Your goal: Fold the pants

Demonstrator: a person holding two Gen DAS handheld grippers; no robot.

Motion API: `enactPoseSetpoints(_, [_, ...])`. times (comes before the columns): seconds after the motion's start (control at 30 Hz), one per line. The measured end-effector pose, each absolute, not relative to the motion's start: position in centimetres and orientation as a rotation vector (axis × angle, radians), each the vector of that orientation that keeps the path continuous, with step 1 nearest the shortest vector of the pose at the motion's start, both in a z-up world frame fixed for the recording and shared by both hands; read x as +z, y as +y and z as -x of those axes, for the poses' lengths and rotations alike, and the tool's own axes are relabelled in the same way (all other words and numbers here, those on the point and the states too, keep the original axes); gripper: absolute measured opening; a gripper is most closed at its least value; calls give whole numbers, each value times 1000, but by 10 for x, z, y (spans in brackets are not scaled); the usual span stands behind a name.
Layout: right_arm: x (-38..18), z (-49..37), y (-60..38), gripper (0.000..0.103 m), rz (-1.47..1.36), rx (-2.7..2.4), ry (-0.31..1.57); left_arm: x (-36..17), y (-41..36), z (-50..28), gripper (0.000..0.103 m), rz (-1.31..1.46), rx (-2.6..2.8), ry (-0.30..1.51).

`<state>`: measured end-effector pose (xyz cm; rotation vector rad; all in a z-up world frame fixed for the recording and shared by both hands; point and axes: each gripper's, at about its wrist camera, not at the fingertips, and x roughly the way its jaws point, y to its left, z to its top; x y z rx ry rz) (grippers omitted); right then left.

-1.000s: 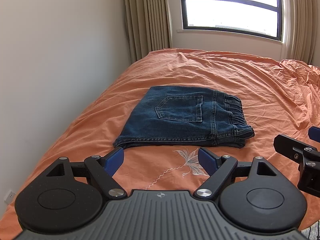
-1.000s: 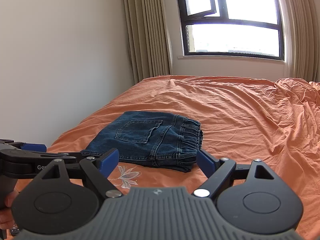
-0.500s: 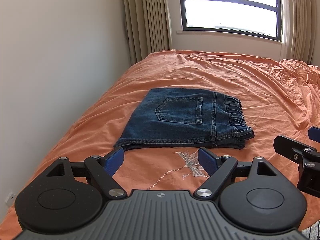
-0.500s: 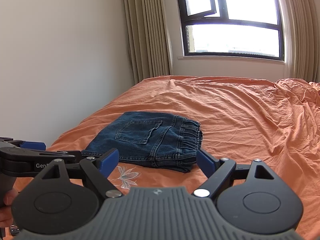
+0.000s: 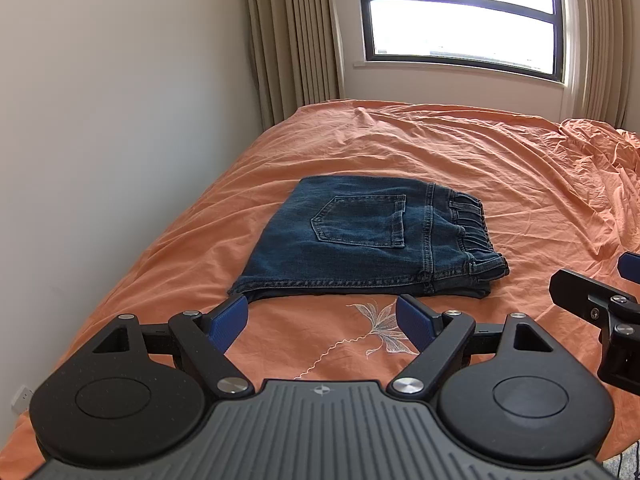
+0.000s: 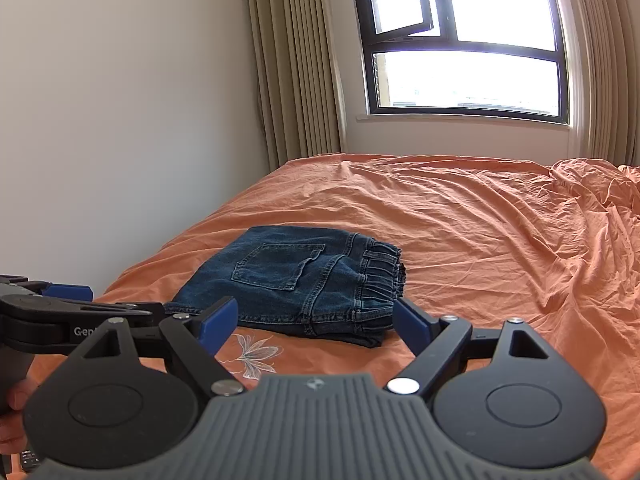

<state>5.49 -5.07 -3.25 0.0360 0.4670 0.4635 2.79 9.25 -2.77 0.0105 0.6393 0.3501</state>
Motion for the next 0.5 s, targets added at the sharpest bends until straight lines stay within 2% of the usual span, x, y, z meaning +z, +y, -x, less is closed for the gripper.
enactPoseSetpoints(0.5, [-33, -55, -52, 81, -48, 456, 470, -28, 89, -27, 98, -40, 352, 635])
